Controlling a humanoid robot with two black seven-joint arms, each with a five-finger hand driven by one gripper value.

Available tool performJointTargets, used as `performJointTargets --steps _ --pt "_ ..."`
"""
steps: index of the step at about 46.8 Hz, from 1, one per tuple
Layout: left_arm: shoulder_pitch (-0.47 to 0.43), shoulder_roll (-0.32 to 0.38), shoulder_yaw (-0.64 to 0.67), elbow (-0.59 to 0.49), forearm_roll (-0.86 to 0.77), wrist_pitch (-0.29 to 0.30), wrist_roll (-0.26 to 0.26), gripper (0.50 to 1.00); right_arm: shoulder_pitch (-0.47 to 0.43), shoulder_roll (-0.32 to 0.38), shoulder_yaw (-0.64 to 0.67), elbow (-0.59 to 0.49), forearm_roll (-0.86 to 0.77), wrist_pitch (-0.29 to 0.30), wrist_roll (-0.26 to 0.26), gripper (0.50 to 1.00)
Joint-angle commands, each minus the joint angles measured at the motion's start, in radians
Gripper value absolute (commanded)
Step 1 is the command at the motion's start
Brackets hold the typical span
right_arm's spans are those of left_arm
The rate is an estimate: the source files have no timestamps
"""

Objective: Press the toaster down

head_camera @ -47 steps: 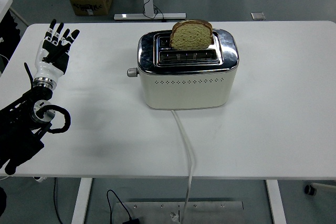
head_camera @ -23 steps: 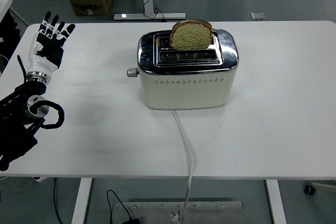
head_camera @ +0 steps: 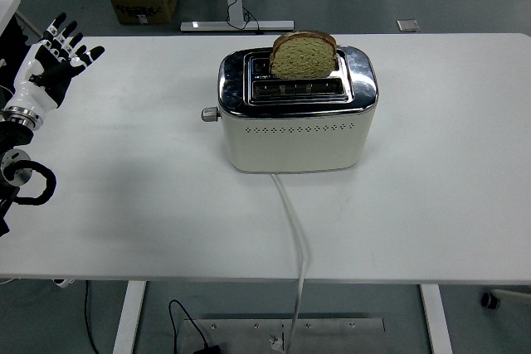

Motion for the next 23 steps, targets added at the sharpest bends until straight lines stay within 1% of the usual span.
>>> performJointTargets --steps 1,9,19,23 --pt "-0.004 0.017 0.008 -0.001 0.073 0.002 0.002 1.0 0.0 0.0 0.0 0.0 0.0 0.0 0.0 0.998" --pt "-0.017 0.04 0.009 -0.015 0.201 -0.001 0.001 1.0 0.0 0.0 0.0 0.0 0.0 0.0 0.0 0.998" --pt "-0.017 0.109 0.022 -0.176 0.346 0.002 0.001 1.0 0.0 0.0 0.0 0.0 0.0 0.0 0.0 0.998" --pt "-0.026 0.129 0.023 -0.213 0.397 0.0 0.001 1.0 0.0 0.0 0.0 0.0 0.0 0.0 0.0 0.998"
